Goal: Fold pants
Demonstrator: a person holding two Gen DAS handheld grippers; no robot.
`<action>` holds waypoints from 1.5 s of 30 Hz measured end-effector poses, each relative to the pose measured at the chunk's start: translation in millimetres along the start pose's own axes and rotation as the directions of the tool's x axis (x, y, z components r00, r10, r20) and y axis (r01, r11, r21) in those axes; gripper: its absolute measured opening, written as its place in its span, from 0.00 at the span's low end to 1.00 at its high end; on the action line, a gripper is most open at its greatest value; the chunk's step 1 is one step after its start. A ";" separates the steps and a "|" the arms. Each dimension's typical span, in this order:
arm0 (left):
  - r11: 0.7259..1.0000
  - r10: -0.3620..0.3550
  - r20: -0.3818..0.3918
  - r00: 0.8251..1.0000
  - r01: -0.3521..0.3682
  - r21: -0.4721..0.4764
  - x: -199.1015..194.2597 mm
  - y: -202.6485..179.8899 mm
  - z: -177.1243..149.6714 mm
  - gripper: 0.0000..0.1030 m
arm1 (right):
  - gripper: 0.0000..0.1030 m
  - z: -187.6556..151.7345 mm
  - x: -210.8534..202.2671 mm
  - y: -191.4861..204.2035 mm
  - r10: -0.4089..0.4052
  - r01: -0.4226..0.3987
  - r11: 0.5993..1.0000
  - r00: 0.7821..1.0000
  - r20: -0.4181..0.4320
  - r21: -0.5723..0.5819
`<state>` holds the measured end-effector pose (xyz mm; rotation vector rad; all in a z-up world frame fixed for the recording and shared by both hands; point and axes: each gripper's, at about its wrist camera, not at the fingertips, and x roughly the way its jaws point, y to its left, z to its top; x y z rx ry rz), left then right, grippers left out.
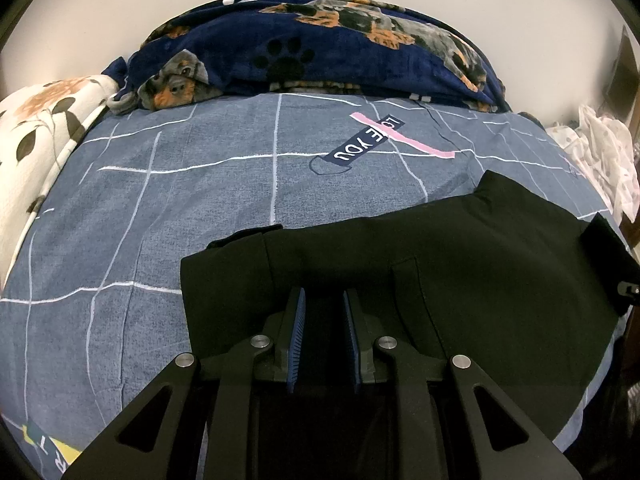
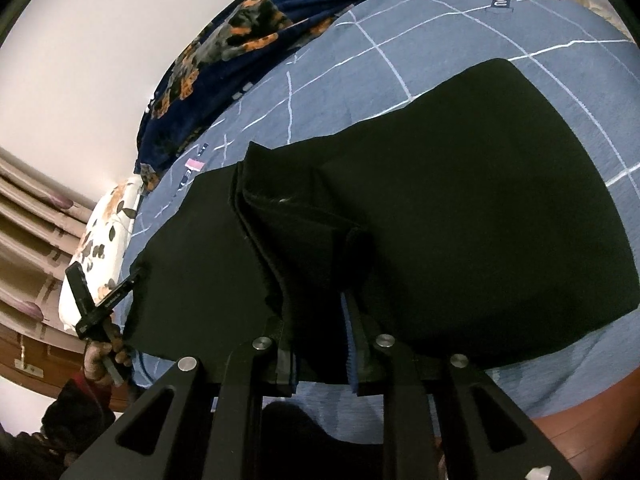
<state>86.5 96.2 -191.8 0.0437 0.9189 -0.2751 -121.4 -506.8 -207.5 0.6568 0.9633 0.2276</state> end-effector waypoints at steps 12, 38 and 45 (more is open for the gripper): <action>1.000 -0.001 0.003 1.000 0.001 0.000 -0.2 0.0 -0.4 0.20 | 0.48 -1.9 -3.4 -12.7 0.159 -0.159 0.984 0.987 -0.002 0.077; 1.000 -0.002 0.009 1.000 0.002 -0.001 -0.4 0.0 -1.9 0.20 | 0.59 -3.5 -8.3 -19.5 0.477 -0.445 0.854 0.876 -0.063 0.271; 1.000 -0.007 0.011 1.000 0.007 -0.004 -1.0 0.8 -1.6 0.20 | 0.59 -17.3 10.6 -21.5 0.481 -0.407 0.821 0.871 -0.100 0.402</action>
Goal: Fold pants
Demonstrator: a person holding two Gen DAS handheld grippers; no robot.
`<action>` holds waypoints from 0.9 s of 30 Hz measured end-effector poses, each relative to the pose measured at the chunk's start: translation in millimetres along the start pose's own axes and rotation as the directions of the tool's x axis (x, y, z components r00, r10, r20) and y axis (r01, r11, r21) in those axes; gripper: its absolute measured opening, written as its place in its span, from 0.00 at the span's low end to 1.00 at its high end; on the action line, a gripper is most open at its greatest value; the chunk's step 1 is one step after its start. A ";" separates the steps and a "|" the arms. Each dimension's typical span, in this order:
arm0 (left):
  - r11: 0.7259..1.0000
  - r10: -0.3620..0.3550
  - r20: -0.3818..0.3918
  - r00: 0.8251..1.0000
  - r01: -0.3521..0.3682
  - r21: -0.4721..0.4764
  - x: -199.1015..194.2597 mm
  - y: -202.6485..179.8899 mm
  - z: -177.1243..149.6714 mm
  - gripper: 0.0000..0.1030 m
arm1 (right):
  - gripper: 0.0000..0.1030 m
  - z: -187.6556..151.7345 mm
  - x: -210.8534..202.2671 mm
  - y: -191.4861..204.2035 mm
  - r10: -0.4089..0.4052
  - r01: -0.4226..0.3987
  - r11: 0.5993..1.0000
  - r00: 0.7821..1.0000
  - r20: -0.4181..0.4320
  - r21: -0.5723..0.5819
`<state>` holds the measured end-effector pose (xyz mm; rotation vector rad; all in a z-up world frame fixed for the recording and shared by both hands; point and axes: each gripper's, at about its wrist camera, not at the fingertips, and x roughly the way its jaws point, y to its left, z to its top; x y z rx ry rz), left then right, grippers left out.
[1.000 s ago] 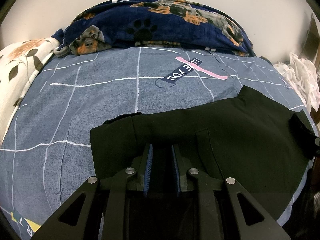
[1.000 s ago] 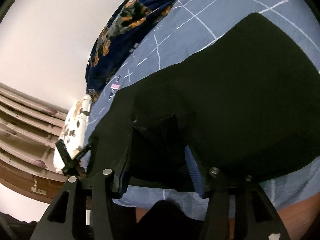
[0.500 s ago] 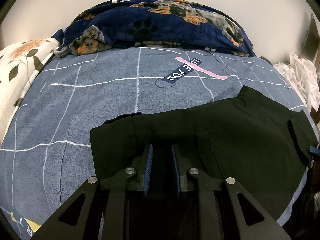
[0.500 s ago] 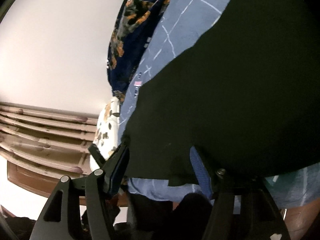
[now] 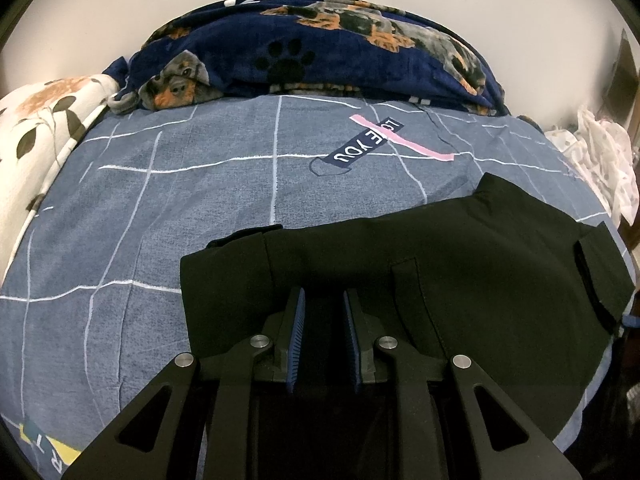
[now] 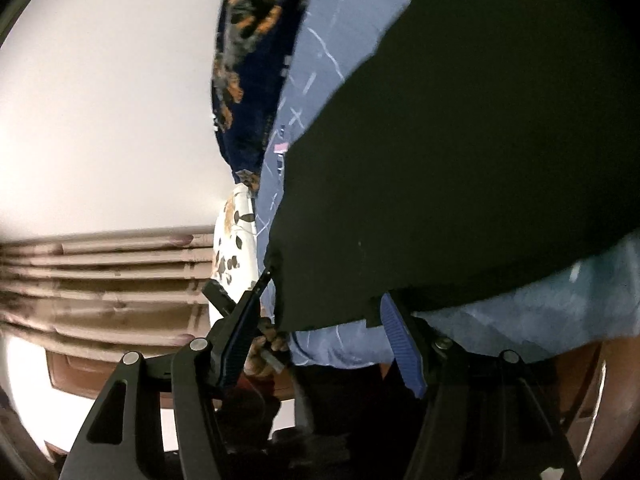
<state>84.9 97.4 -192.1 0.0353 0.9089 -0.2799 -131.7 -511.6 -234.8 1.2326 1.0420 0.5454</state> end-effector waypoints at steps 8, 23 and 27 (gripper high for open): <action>1.000 -0.009 0.006 1.000 0.009 -0.006 -0.2 0.4 0.5 0.21 | 0.59 -1.9 5.7 -2.4 -0.055 0.048 0.994 0.996 0.072 0.095; 0.975 -0.175 0.019 0.984 0.171 0.144 -50.9 -80.2 44.5 0.45 | 0.07 -10.7 8.1 -25.6 -0.095 0.043 0.970 0.973 0.208 0.241; 0.925 -0.347 -0.059 0.936 0.352 0.143 -28.8 -137.0 70.6 0.62 | 0.07 -17.5 -5.3 -17.5 -0.061 0.018 0.979 0.976 0.211 0.202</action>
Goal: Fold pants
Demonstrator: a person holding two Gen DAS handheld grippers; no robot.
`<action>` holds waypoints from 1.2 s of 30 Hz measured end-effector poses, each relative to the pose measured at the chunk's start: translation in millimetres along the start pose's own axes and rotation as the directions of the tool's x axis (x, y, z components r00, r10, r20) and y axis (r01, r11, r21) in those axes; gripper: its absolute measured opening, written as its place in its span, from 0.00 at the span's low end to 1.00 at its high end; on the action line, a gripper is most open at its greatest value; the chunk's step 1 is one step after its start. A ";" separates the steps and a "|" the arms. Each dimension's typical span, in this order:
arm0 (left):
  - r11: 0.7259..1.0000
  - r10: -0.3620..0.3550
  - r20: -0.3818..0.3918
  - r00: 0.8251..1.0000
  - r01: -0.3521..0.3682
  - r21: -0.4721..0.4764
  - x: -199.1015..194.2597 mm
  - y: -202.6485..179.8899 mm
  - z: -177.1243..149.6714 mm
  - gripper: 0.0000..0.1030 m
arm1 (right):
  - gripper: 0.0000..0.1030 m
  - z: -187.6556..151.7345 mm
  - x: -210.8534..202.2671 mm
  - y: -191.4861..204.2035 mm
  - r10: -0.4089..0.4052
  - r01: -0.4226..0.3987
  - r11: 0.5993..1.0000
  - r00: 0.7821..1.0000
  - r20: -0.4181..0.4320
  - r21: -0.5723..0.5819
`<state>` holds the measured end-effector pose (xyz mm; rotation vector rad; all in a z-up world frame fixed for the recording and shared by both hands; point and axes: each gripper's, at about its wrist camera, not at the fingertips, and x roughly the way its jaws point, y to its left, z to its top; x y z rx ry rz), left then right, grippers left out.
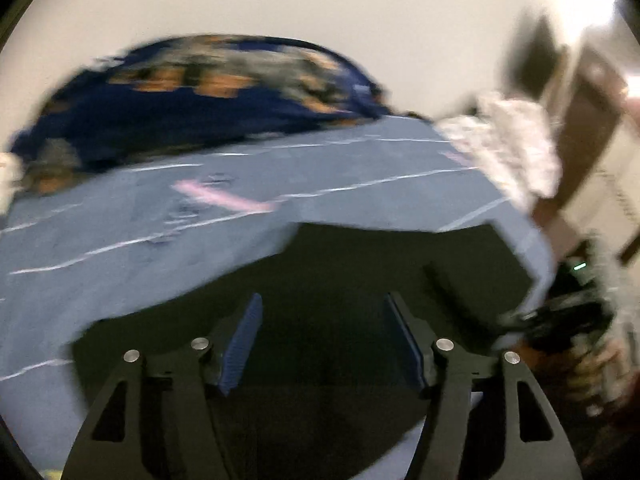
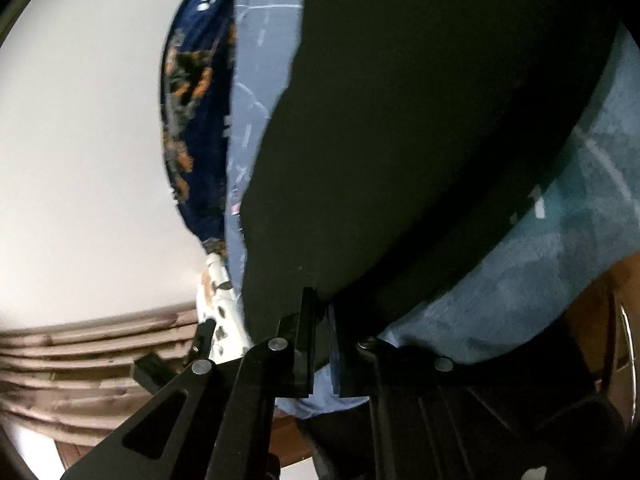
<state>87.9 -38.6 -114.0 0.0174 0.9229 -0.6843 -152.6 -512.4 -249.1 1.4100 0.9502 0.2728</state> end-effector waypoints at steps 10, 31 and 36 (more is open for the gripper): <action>0.967 -0.254 -0.248 0.935 0.250 -0.051 138.9 -77.7 43.2 0.62 | 0.06 -4.7 -1.7 -23.4 0.007 -0.004 0.998 0.998 -0.055 0.058; 0.974 -0.225 -0.360 0.905 0.196 -0.116 224.6 -123.5 37.3 0.10 | 0.06 1.8 -5.5 -32.9 0.051 -0.043 0.995 0.995 -0.088 0.085; 0.975 -0.219 -0.311 0.925 0.199 -0.095 217.3 -131.1 44.7 0.09 | 0.06 3.4 -3.1 -33.3 0.058 -0.052 0.995 0.995 -0.076 0.082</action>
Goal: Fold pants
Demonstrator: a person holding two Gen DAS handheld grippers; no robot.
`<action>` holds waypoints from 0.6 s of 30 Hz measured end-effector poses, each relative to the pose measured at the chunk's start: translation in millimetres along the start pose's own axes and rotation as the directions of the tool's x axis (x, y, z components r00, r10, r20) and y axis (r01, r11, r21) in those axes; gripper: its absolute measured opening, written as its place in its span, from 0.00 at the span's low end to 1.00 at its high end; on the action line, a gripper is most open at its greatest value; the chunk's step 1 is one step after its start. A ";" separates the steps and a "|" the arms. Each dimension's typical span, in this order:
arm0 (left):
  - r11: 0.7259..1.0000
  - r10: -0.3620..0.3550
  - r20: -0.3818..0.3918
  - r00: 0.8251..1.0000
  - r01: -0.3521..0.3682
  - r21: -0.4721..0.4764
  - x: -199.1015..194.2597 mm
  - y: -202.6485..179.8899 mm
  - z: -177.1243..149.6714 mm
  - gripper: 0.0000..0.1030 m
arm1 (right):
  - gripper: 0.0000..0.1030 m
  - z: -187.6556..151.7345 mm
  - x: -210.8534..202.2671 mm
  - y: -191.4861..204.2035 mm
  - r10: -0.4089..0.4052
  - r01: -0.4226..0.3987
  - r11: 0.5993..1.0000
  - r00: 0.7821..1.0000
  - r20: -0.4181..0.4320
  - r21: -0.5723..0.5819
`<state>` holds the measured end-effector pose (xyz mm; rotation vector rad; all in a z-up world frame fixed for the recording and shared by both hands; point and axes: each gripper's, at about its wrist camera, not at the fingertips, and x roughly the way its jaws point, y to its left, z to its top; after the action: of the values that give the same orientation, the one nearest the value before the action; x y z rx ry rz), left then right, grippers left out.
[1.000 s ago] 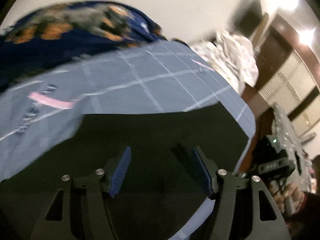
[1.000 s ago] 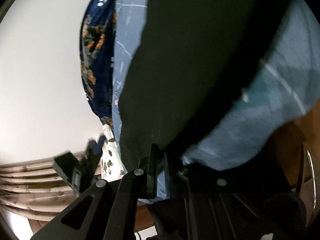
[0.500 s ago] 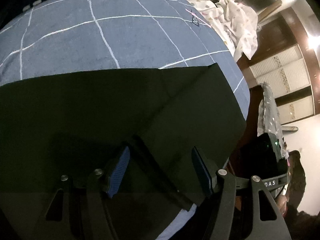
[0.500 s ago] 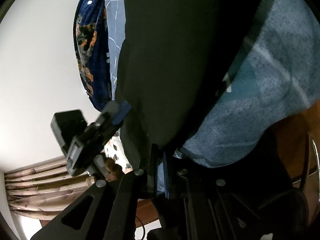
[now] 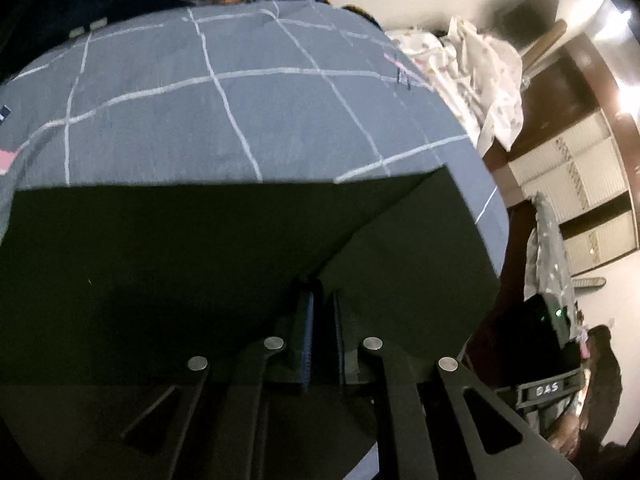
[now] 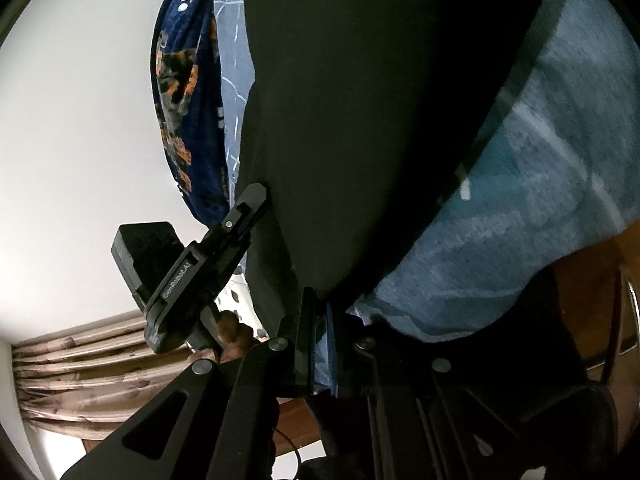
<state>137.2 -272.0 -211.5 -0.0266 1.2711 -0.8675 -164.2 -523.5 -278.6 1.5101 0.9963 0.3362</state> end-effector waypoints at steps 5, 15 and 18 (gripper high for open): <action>1.000 0.021 0.048 0.999 -0.021 -0.001 -24.9 18.7 -3.8 0.08 | 0.06 2.1 9.9 4.2 -0.001 0.001 1.000 1.000 -0.015 -0.017; 0.998 0.015 -0.009 1.000 -0.015 -0.057 -15.7 41.9 -27.0 0.08 | 0.09 6.6 13.9 2.4 0.023 -0.023 1.000 0.999 -0.046 0.003; 0.997 -0.006 -0.018 1.000 0.005 -0.071 -20.5 43.7 -27.8 0.08 | 0.09 8.6 4.2 14.2 -0.007 0.006 0.998 1.000 -0.017 -0.055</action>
<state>137.3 -217.8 -224.7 -0.0782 1.3194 -0.8290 -150.2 -524.7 -268.9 1.4565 0.9972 0.3695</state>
